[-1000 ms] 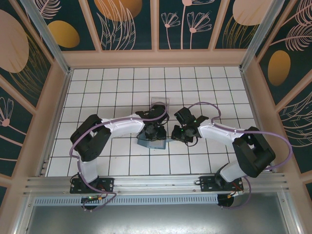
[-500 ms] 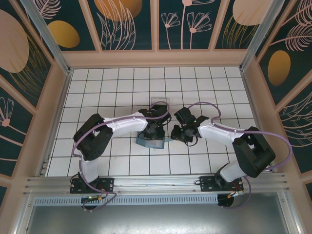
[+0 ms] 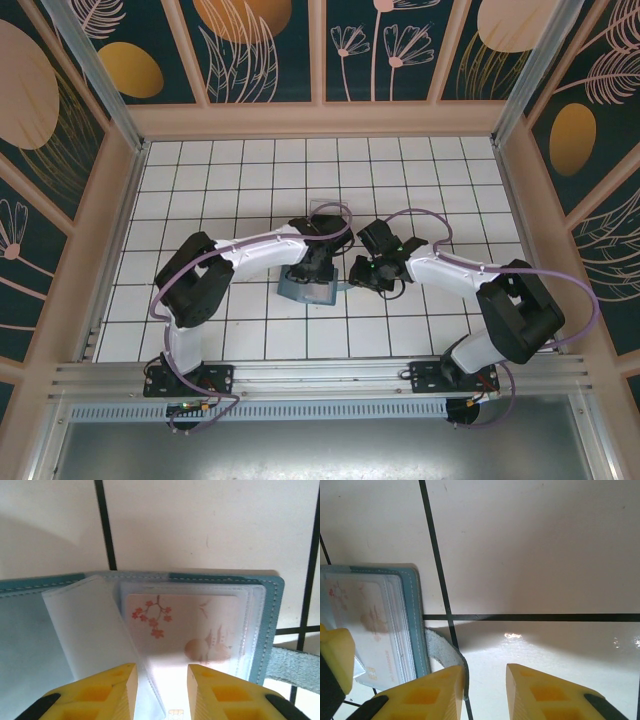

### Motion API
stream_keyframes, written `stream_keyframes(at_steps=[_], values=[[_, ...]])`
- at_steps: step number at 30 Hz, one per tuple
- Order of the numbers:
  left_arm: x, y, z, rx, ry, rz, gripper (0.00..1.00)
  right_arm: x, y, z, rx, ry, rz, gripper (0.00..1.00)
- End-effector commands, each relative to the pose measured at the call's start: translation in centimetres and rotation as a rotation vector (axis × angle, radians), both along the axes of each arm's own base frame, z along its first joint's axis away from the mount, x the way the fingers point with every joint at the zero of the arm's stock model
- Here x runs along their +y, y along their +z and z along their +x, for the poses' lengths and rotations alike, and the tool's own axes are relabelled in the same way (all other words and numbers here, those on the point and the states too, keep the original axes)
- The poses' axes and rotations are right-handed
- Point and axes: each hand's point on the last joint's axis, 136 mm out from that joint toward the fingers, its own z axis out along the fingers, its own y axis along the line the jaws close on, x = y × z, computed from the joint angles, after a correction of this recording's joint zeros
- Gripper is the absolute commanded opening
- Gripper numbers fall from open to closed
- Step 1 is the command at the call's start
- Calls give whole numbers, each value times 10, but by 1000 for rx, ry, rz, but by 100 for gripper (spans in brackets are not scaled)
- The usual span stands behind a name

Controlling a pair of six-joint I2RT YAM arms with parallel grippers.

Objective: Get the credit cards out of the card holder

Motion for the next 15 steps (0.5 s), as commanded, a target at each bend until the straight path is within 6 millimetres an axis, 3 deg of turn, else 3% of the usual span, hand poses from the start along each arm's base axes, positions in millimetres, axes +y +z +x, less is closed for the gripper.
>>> stream_keyframes(at_steps=[1, 15], values=[[16, 4, -2, -1, -20, 106, 34, -1, -4, -2, 1, 26, -10, 29], [41, 14, -1, -49, -46, 205, 34, -1, -2, 1, -1, 5, -20, 29]])
